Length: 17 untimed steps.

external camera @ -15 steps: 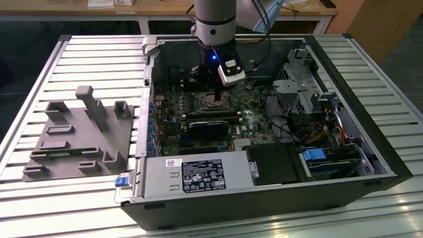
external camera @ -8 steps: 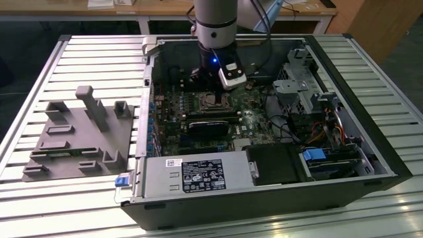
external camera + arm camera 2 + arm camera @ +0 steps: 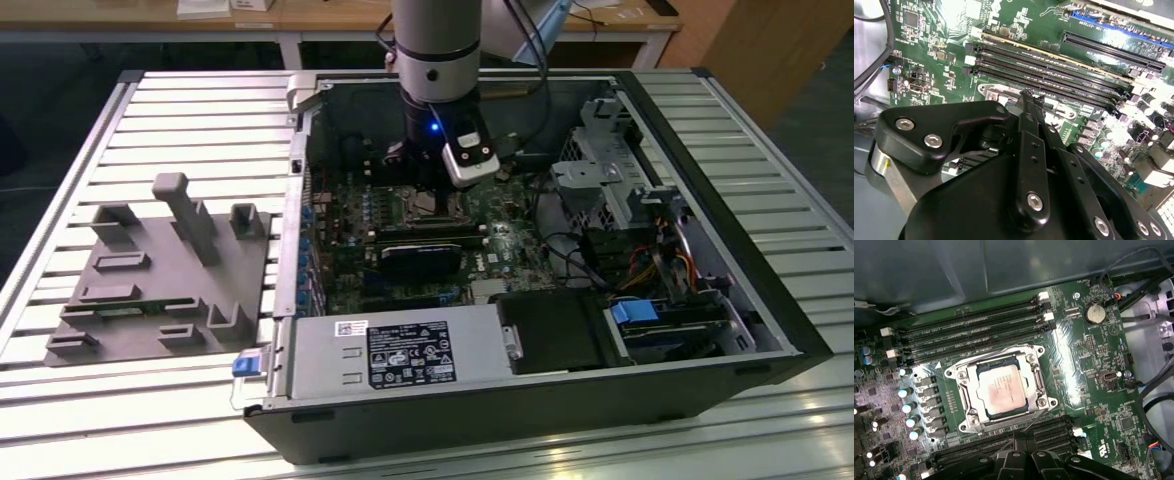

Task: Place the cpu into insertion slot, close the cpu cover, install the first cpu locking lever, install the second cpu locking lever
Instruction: 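Install the second cpu locking lever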

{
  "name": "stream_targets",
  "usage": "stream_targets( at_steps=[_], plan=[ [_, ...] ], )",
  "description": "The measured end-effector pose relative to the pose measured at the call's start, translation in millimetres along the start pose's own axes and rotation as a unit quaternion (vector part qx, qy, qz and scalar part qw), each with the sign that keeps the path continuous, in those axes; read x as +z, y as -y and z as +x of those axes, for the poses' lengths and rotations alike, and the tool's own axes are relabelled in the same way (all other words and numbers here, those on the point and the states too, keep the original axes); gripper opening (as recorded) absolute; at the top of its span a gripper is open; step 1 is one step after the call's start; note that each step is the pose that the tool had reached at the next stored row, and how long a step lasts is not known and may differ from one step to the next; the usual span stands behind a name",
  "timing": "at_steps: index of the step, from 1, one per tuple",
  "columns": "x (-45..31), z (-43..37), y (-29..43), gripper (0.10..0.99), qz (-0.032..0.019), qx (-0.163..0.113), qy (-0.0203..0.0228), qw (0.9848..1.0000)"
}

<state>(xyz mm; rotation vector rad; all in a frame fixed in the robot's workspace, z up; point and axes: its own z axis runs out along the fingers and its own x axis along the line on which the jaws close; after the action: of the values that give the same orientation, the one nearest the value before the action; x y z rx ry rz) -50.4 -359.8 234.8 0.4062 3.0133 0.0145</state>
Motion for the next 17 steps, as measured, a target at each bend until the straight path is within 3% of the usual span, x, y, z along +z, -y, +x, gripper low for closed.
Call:
stream_targets(
  at_steps=[3, 4, 5, 9, 10, 15, 17],
  plan=[
    [0.0, -0.1, 0.1, 0.106, 0.0002, 0.0, -0.0002, 1.0],
    [0.2, -0.1, 0.1, 0.106, 0.0007, 0.0, -0.0027, 1.0],
    [0.4, -0.1, 0.1, 0.106, 0.002, 0.0, -0.0074, 1.0],
    [1.7, -0.1, 0.1, 0.106, 0.0101, 0.0, -0.0359, 0.9993],
    [1.9, -0.2, 0.1, 0.106, 0.0115, 0.0, -0.0402, 0.9991],
    [1.9, -0.1, 0.3, 0.106, 0.0114, 0.0, -0.0412, 0.9991],
    [1.9, -0.2, 0.7, 0.106, 0.0075, -0.003, -0.0412, 0.9991]
  ],
)
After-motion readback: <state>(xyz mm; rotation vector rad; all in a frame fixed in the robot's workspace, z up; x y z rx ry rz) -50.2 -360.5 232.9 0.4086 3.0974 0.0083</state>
